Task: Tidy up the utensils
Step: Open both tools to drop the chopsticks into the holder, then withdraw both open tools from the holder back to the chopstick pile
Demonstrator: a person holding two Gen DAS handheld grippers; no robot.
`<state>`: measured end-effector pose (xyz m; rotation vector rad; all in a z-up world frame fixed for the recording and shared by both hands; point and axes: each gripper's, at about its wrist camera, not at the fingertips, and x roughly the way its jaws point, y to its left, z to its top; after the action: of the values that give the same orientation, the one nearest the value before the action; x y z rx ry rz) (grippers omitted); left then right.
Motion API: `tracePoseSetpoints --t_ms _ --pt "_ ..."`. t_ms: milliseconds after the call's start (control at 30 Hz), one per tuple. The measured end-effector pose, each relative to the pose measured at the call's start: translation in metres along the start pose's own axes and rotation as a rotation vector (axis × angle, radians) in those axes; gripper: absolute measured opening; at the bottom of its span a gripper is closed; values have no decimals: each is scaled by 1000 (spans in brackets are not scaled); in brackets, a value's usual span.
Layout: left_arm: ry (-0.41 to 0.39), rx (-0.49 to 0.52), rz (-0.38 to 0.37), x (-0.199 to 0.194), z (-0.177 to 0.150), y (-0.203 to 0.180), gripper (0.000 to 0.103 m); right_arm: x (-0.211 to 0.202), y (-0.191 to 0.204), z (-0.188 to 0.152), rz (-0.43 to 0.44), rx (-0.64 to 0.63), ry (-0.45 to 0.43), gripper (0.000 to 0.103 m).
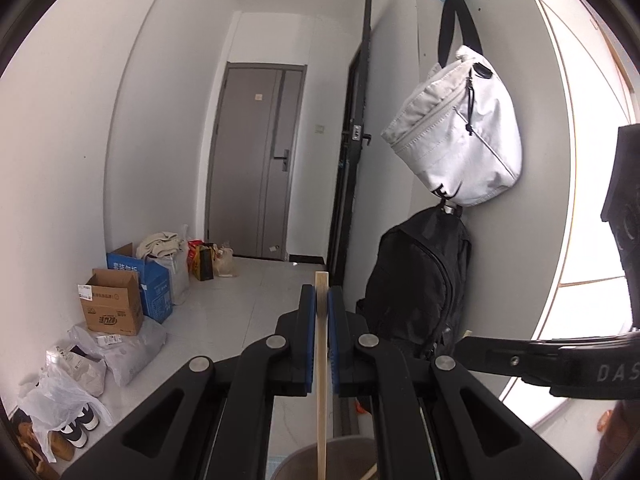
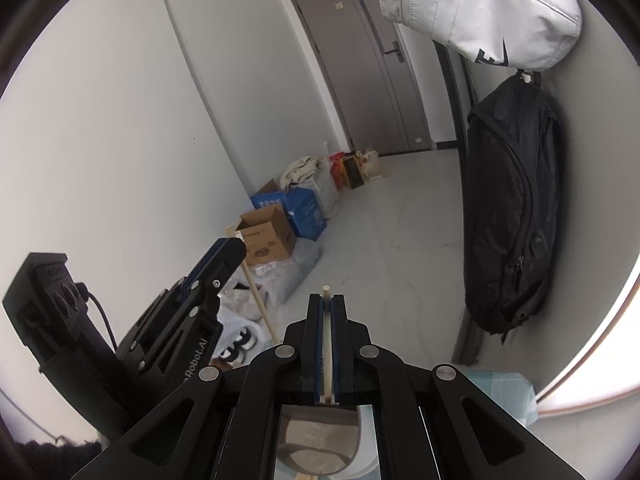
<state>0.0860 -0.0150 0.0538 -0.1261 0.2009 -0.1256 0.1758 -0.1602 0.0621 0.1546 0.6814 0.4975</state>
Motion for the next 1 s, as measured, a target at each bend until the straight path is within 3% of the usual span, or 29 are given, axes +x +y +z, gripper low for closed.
tracePoseSetpoints --t_ms 333,367,400,433,467,500,633,733,833,1000 --pt "212 -71 -160 -12 12 11 3 0 2 -12 84 51 13 6" --pt "235 -85 -170 -14 14 14 10 -3 0 -13 84 66 -2 6" --pt "253 -103 -182 -15 16 16 28 -6 -2 -14 82 81 -10 11" --pt "266 -129 -190 -17 18 19 37 -7 -3 -15 82 95 -13 18" --pt "261 -151 -188 -21 19 22 51 -11 -7 -18 77 126 -25 20" --pt "251 -164 -184 -25 21 25 55 -14 -9 -20 80 146 -28 23" --pt "243 -165 -156 -41 27 27 56 -33 -10 -30 83 180 -42 29" --pt "241 -156 -124 -54 28 26 61 -51 -3 -38 68 163 -72 47" --pt "235 -152 -81 -68 28 21 74 -65 0 -48 55 161 -95 63" --pt "240 -132 -34 -82 29 15 77 -82 7 -60 51 152 -119 72"
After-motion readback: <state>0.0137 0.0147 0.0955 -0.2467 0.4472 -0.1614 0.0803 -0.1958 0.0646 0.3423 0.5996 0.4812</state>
